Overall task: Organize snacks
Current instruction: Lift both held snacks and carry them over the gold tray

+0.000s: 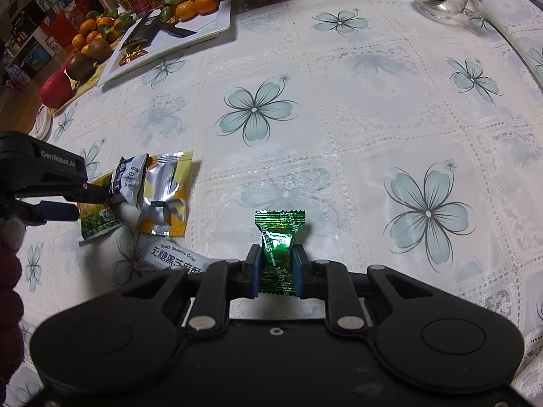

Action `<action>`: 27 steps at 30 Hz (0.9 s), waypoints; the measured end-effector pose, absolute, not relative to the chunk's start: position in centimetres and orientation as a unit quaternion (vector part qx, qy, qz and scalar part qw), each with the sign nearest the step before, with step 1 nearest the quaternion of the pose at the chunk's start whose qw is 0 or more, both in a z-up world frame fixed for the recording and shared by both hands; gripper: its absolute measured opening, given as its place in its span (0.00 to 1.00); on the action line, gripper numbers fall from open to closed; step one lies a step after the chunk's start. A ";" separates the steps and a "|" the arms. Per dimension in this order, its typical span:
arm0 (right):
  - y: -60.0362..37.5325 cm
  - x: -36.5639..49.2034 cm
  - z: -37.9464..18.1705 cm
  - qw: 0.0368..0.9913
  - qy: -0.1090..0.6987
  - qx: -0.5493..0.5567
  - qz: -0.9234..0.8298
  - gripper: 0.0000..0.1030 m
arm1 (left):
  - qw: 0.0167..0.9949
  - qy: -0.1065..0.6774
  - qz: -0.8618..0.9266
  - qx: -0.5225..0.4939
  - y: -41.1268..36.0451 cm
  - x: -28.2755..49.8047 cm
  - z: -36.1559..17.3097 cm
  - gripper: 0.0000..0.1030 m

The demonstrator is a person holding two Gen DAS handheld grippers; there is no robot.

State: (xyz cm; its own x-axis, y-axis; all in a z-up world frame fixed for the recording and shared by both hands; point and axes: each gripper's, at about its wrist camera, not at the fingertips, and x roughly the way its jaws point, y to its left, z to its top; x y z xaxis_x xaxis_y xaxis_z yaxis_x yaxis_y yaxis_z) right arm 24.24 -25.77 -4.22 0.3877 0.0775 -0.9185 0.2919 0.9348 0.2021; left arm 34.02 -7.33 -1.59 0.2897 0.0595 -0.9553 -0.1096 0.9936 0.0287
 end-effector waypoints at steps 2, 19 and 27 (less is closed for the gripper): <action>-25.9 24.2 -4.0 0.816 0.548 0.171 -0.065 0.20 | 0.804 0.592 0.055 -0.007 -7.8 34.3 -1.8 0.52; -26.2 24.0 -4.1 0.813 0.550 0.179 -0.066 0.20 | 0.786 0.613 0.066 0.028 -9.2 34.9 -3.6 0.48; -26.7 24.0 -3.7 0.816 0.544 0.183 -0.070 0.20 | 0.783 0.620 0.045 -0.011 -7.8 33.6 -1.9 0.38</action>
